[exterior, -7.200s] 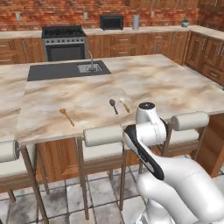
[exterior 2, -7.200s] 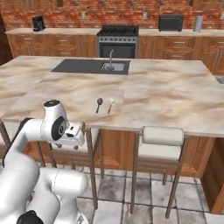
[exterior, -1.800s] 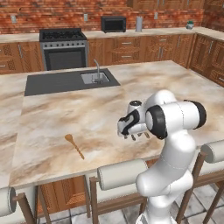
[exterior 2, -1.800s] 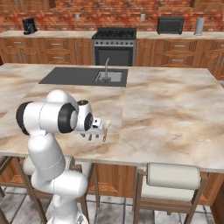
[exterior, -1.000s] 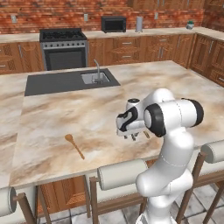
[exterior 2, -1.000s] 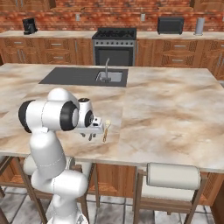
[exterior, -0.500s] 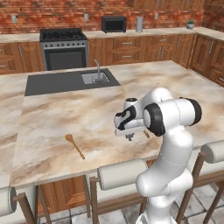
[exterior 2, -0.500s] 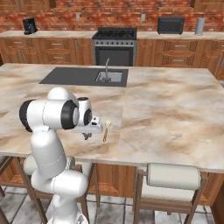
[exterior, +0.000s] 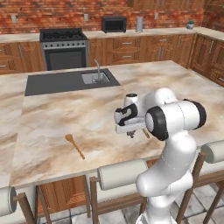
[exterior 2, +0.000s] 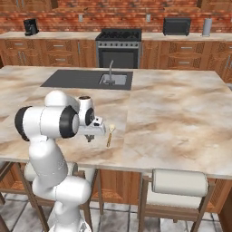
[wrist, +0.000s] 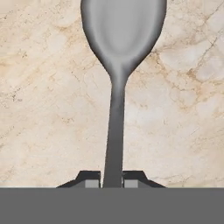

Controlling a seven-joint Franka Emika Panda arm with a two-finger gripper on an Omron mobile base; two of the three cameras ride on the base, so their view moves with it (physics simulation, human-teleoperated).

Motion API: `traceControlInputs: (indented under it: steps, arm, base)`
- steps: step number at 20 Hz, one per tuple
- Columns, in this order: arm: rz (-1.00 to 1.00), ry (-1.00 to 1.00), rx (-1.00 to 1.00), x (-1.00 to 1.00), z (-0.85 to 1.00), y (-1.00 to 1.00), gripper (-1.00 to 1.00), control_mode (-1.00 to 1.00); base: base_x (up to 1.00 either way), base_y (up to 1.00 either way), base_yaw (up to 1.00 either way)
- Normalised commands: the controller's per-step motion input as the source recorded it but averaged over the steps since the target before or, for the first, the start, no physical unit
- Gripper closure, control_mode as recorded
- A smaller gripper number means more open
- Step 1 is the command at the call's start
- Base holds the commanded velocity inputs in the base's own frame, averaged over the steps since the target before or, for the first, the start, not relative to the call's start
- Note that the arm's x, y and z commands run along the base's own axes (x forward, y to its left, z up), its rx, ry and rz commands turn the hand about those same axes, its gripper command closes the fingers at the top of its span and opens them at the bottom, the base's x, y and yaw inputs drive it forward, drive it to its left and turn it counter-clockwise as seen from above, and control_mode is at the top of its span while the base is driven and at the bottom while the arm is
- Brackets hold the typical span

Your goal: Pick up the metallic utensils from the counter and place them in the open drawer. Make sure not to pick up any wooden utensils.

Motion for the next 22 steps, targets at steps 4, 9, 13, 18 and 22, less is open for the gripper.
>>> traceControlInputs:
  steps: [4, 9, 13, 18, 22]
  arm:
    - [-0.07, 0.00, -0.04, -0.92, 1.00, 0.00, 1.00, -1.00]
    - [-0.08, 0.06, 0.00, -1.00, 1.00, -0.01, 1.00, -1.00]
    - [-0.03, 0.16, 0.02, -1.00, 1.00, -0.14, 1.00, -1.00]
    - [-0.01, 0.02, 0.00, -1.00, 0.76, -0.11, 1.00, -1.00]
    - [0.00, 0.02, 0.00, -1.00, 0.52, -0.08, 1.00, -1.00]
  base:
    - [0.00, 0.00, 0.00]
    - [0.00, 0.00, 0.00]
    - [0.00, 0.00, 0.00]
    - [0.00, 0.00, 0.00]
    - [0.00, 0.00, 0.00]
